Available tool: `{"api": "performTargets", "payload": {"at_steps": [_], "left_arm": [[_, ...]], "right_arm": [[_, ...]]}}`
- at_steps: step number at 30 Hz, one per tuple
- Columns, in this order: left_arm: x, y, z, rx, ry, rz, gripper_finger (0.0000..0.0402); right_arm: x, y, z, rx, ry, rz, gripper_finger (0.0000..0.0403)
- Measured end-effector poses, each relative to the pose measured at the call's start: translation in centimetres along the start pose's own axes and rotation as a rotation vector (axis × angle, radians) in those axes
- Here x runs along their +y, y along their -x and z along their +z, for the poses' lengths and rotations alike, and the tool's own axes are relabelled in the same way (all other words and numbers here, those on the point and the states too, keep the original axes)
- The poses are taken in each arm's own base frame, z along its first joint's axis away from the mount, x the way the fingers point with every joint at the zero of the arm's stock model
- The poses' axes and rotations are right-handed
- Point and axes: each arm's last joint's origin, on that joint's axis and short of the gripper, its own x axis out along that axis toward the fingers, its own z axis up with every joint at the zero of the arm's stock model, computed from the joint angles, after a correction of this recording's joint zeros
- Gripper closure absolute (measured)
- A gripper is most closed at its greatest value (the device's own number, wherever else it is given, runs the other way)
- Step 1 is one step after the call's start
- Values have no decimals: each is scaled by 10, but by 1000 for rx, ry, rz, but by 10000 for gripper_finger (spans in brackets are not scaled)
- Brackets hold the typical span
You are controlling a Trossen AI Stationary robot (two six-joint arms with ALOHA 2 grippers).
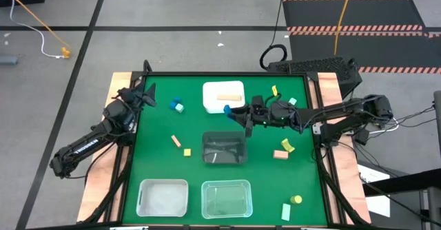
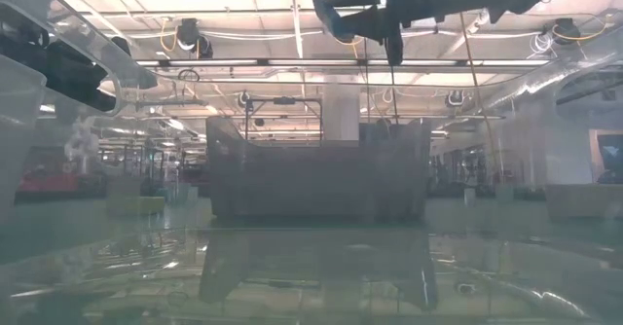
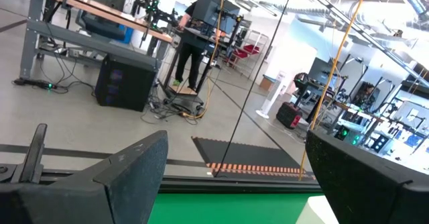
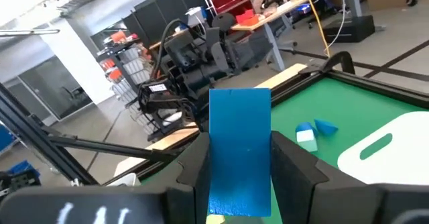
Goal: Sort & place blocks by color
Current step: Put the right blue block into the black bin
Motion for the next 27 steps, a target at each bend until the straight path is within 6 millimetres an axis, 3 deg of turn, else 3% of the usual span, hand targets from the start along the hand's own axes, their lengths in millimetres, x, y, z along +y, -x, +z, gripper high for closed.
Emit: {"api": "performTargets", "payload": {"at_steps": [6,16,27], "left_arm": [[0,0,0,0,0,0,50],[0,0,0,0,0,0,50],[0,0,0,0,0,0,50]], "right_arm": [[12,3,-10,56,-55,32,300],[28,15,-45,318,-136,-10,300],[21,5,-72,397,-260,-126,300]]}}
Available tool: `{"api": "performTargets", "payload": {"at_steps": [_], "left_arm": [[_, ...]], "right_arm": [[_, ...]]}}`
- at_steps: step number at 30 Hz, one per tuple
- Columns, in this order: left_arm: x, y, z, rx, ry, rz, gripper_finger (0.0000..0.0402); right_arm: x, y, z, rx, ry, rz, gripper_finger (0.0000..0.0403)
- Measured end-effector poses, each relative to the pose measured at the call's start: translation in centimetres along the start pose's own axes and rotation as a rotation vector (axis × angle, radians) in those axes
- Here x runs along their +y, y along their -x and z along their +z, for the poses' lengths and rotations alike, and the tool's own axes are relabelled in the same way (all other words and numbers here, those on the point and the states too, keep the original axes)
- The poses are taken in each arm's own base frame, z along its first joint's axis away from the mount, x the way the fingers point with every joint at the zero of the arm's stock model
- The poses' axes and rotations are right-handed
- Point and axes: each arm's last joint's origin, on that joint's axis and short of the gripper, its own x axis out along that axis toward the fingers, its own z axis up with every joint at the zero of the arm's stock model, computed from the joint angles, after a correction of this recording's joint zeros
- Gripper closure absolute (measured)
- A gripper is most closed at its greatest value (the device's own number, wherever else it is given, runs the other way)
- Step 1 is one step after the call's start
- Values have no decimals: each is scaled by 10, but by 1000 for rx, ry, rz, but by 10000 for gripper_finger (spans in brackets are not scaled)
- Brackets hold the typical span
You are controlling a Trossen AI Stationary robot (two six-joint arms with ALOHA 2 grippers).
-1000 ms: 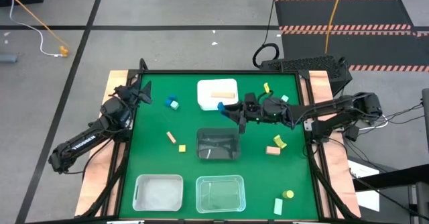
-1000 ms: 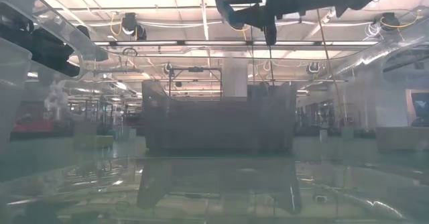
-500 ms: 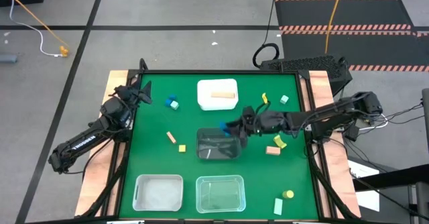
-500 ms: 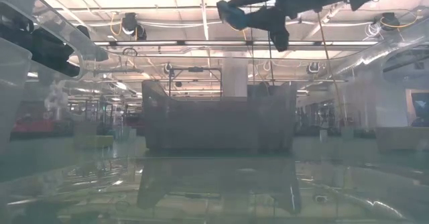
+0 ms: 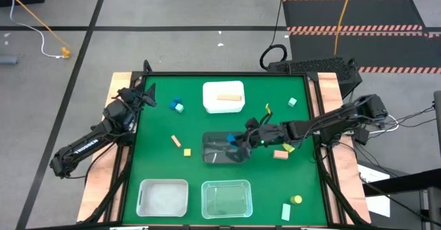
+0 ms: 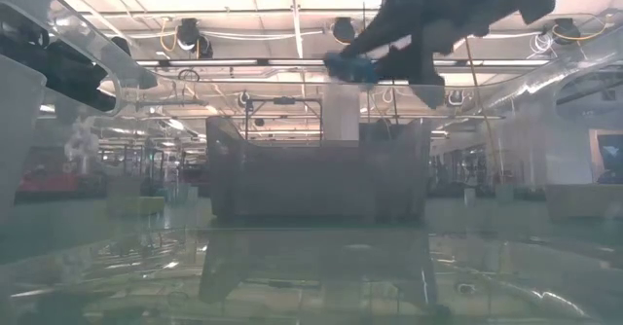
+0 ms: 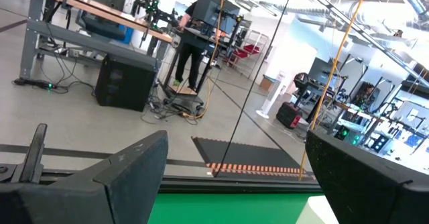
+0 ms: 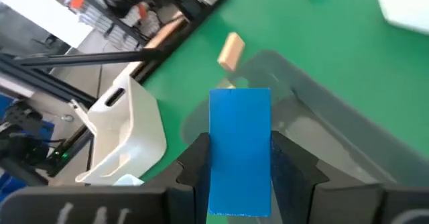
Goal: Sort & place blocks by color
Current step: Put the right blue block into the black bin
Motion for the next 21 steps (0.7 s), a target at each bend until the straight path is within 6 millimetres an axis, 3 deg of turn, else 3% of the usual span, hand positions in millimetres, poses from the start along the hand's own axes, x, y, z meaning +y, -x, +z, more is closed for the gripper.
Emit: {"api": "performTargets", "payload": {"at_steps": [9,21], "left_arm": [[0,0,0,0,0,0,50],[0,0,0,0,0,0,50]], "right_arm": [[-12,-22,-15,38,-71,-61,284],[-20,-24,-10,19,-53,-106,264]]}}
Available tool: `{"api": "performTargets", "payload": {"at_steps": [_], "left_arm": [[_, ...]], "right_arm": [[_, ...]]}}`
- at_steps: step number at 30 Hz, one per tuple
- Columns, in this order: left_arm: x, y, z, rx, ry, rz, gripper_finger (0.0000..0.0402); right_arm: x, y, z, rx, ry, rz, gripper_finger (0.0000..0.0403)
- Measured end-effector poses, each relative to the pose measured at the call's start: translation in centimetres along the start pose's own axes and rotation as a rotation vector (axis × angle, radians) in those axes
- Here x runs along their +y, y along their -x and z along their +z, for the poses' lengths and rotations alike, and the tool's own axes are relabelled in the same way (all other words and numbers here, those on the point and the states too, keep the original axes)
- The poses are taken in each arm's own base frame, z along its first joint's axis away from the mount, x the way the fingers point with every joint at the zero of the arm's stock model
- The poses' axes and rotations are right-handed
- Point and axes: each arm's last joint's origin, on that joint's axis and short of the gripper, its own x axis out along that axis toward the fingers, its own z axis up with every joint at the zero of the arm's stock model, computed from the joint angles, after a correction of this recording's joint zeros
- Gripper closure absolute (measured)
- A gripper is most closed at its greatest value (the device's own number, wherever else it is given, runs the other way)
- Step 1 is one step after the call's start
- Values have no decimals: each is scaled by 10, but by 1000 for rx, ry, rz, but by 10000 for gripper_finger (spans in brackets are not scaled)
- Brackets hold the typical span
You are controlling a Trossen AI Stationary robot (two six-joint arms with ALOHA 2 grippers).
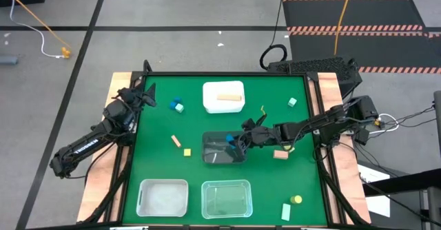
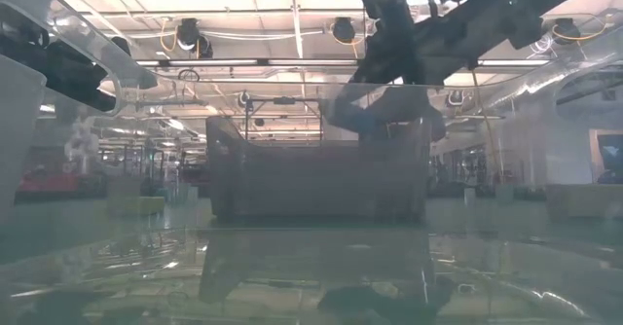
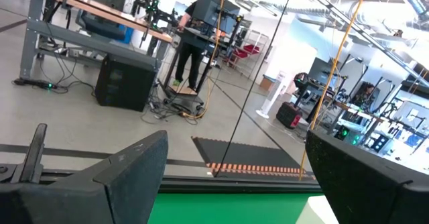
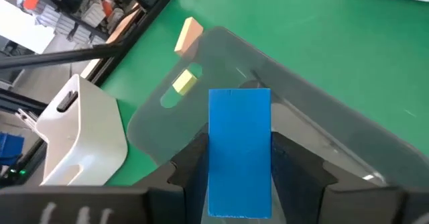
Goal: Sort & place blocks by color
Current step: Put the right blue block into the black bin, then put the top right green block into the transparent bin
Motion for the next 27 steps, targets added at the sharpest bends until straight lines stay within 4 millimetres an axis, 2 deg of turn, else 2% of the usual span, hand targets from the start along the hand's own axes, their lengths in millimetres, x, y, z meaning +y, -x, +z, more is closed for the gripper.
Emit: {"api": "performTargets", "payload": {"at_steps": [9,13,18,22,27], "left_arm": [[0,0,0,0,0,0,50],[0,0,0,0,0,0,50],[0,0,0,0,0,0,50],[0,0,0,0,0,0,50],[0,0,0,0,0,0,50]], "right_arm": [[4,3,5,-29,55,36,182],[9,14,13,-54,123,61,167],[9,37,18,-22,221,22,166],[-1,60,17,97,288,-67,165],[-15,90,13,238,277,-177,165]]}}
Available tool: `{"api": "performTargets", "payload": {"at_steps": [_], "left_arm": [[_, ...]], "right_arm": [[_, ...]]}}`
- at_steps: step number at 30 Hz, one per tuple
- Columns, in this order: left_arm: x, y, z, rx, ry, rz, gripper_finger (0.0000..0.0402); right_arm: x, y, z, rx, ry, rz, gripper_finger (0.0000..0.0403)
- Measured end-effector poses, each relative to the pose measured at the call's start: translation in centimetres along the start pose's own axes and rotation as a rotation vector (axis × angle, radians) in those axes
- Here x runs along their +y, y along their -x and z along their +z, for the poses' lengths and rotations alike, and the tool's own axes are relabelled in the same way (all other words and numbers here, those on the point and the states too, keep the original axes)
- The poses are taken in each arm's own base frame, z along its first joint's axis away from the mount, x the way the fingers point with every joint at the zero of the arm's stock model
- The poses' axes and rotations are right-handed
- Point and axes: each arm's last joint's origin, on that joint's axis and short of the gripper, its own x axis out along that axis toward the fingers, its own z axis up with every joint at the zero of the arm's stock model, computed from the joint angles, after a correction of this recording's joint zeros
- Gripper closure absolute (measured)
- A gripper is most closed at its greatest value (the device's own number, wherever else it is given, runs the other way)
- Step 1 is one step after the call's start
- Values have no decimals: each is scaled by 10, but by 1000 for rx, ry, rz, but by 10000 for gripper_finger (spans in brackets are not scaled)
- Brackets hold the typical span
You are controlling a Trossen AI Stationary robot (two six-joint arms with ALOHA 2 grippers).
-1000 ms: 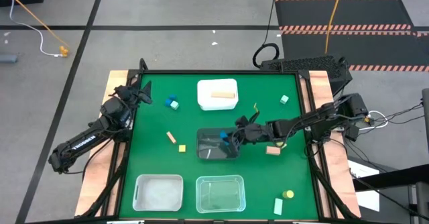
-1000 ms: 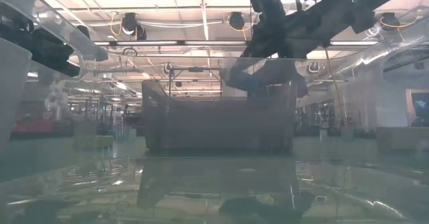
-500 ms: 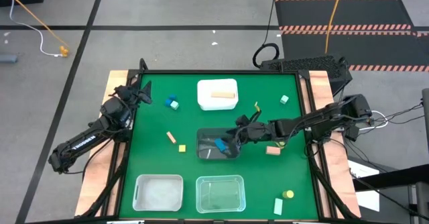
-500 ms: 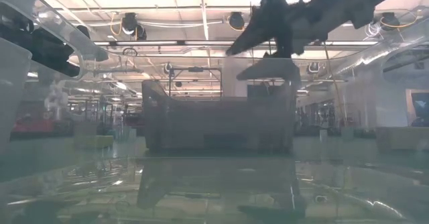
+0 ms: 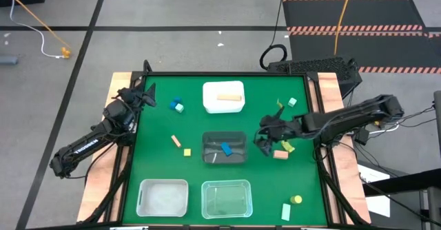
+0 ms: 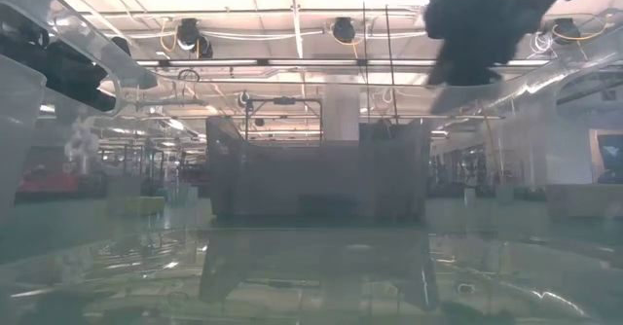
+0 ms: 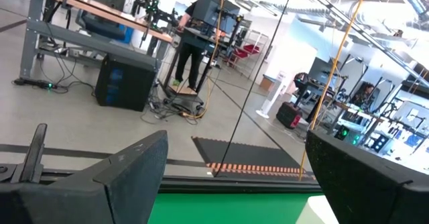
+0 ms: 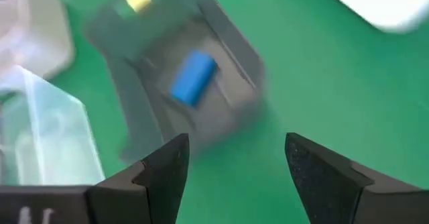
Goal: Sort & place blocks by color
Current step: Put the top right green block into the transparent bin
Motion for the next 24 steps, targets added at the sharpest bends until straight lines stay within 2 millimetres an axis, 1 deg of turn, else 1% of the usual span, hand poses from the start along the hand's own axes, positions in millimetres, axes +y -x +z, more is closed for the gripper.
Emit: {"api": "performTargets", "payload": {"at_steps": [4,9,13,18,24], "left_arm": [[0,0,0,0,0,0,50],[0,0,0,0,0,0,50],[0,0,0,0,0,0,50],[0,0,0,0,0,0,50],[0,0,0,0,0,0,50]], "right_arm": [[-12,13,-12,118,-64,-78,165],[-26,18,-27,254,-242,-254,165],[-32,21,-34,314,-344,-362,165],[-36,18,-39,330,-376,-397,165],[-49,10,-59,407,-446,-456,165]]}}
